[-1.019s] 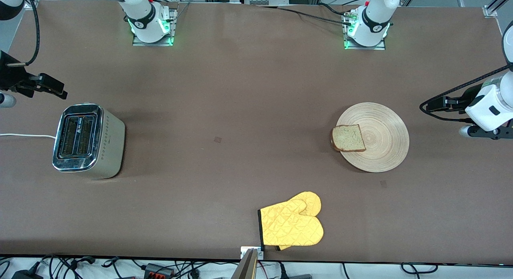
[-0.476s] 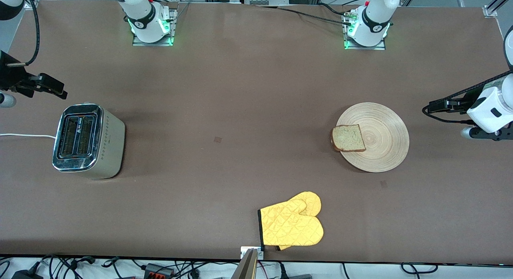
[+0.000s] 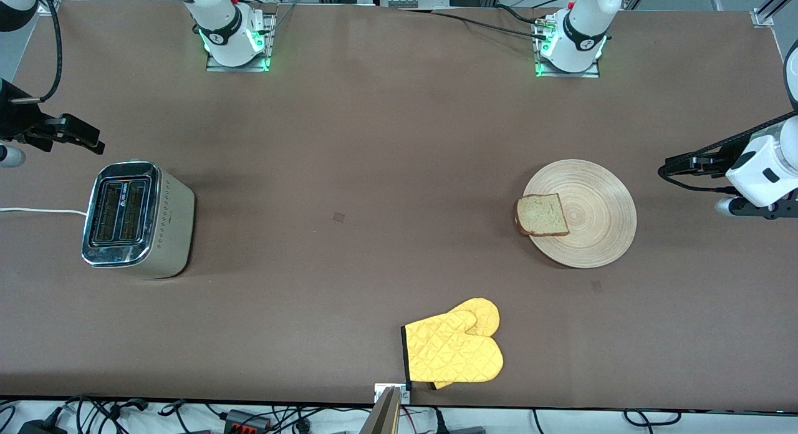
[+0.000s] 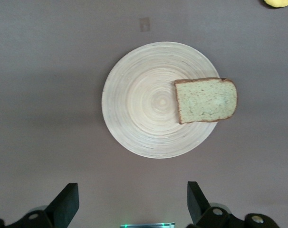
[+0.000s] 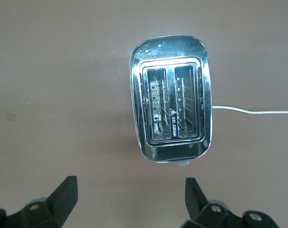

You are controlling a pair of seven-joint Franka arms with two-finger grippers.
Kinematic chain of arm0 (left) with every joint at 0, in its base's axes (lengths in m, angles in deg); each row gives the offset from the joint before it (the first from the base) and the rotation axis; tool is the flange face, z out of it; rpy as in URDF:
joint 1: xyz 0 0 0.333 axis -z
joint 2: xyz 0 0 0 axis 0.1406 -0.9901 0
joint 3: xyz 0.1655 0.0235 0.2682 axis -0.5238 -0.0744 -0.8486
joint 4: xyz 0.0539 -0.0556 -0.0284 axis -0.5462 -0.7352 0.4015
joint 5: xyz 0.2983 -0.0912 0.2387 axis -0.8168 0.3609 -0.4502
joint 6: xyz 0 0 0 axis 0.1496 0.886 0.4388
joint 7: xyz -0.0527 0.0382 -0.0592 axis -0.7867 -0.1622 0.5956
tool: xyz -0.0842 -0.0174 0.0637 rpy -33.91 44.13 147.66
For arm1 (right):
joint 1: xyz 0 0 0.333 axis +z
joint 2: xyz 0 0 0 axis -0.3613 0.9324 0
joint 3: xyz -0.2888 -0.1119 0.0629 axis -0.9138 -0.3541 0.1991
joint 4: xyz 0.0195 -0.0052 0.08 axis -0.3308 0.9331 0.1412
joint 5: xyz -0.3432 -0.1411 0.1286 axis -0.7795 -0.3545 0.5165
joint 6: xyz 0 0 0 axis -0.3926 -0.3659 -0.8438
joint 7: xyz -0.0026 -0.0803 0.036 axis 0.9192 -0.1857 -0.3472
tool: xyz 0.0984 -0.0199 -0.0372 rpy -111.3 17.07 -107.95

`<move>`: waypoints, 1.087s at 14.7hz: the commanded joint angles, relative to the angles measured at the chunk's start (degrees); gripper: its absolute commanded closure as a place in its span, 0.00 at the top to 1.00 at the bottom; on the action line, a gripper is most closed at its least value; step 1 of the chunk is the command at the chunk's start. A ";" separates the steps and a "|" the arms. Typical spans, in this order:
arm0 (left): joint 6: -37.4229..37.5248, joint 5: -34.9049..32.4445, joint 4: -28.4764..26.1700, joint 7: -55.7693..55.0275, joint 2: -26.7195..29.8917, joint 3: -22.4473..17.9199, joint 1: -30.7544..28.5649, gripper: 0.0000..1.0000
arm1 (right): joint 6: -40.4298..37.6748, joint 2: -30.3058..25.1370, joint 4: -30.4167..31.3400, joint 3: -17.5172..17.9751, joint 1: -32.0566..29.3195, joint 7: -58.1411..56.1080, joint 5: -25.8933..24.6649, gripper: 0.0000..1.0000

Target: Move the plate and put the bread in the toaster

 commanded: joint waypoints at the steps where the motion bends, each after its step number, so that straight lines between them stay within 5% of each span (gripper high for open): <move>1: -0.19 3.04 0.70 0.92 -1.76 -0.08 -1.48 1.00 | -0.35 -0.74 0.34 0.47 -0.42 -1.03 -0.91 1.00; 3: -0.46 5.66 0.88 7.82 -5.27 -0.34 -2.27 1.00 | -0.26 -0.65 0.34 0.47 -0.34 -1.03 -0.91 1.00; 8: -3.36 20.60 0.88 25.42 -15.02 -9.21 -2.71 1.00 | -0.26 -0.65 0.34 0.47 -0.42 -1.03 -0.91 1.00; 16: -3.71 31.69 0.44 39.06 -26.54 -13.88 -4.29 1.00 | -0.09 -0.21 0.34 0.47 -0.34 -1.03 -0.91 1.00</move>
